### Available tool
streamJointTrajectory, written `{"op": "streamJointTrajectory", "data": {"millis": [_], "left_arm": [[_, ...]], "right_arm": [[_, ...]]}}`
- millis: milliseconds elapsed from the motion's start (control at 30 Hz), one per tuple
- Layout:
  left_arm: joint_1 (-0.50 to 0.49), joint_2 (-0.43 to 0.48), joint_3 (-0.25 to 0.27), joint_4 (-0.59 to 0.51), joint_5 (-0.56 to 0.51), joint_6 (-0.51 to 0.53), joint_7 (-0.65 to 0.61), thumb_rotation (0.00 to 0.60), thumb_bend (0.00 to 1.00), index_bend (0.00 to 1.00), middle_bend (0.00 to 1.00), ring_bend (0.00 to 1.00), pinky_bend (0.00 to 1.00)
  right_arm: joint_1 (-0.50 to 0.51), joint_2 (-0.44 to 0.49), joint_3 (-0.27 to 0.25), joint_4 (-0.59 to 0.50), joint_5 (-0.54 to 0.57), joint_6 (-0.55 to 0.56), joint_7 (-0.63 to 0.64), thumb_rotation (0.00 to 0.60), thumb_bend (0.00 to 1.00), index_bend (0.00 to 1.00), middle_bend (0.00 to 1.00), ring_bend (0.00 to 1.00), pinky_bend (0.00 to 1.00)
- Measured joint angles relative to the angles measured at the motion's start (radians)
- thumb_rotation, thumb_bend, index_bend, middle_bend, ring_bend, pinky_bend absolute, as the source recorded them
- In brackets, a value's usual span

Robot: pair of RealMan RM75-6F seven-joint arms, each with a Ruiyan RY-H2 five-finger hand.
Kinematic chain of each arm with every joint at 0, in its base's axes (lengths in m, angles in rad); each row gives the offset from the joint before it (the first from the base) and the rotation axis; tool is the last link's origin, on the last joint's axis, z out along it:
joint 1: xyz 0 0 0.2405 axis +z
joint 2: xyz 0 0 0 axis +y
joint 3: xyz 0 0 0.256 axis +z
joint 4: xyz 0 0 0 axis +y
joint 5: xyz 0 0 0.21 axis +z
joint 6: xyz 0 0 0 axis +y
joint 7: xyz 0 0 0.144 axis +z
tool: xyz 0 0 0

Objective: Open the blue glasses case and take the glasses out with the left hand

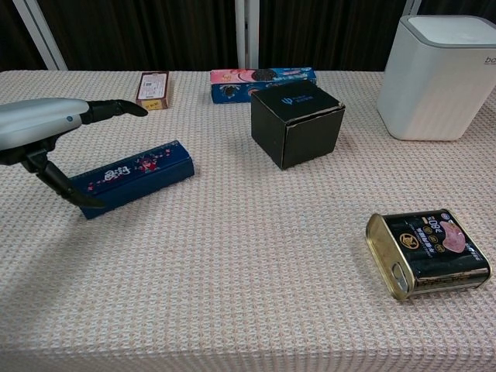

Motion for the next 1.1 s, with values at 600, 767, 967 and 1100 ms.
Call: {"op": "streamJointTrajectory", "data": {"millis": [600,767,967,1100], "left_arm": [[-0.036,-0.066,0.003,0.116,-0.078,-0.016,0.004,0.6,0.11,0.02,0.0,0.0,0.01],[-0.032,-0.064,0.001,0.138,-0.094,-0.002,-0.003,0.6,0.13,0.03,0.03,0.0,0.01],[-0.026,-0.057,-0.006,0.171,-0.119,-0.001,-0.04,0.6,0.14,0.04,0.06,0.0,0.01],[-0.024,-0.055,-0.008,0.195,-0.123,0.001,-0.068,0.6,0.15,0.04,0.08,0.0,0.01]], "right_arm": [[0.006,-0.001,-0.001,-0.006,0.006,-0.015,-0.014,0.6,0.17,0.0,0.0,0.0,0.0],[0.01,-0.002,-0.002,-0.01,0.008,-0.023,-0.021,0.6,0.17,0.0,0.0,0.0,0.0],[0.013,-0.006,-0.002,-0.011,0.012,-0.03,-0.028,0.6,0.17,0.0,0.0,0.0,0.0],[0.014,-0.006,-0.001,-0.013,0.013,-0.031,-0.032,0.6,0.17,0.0,0.0,0.0,0.0]]}}
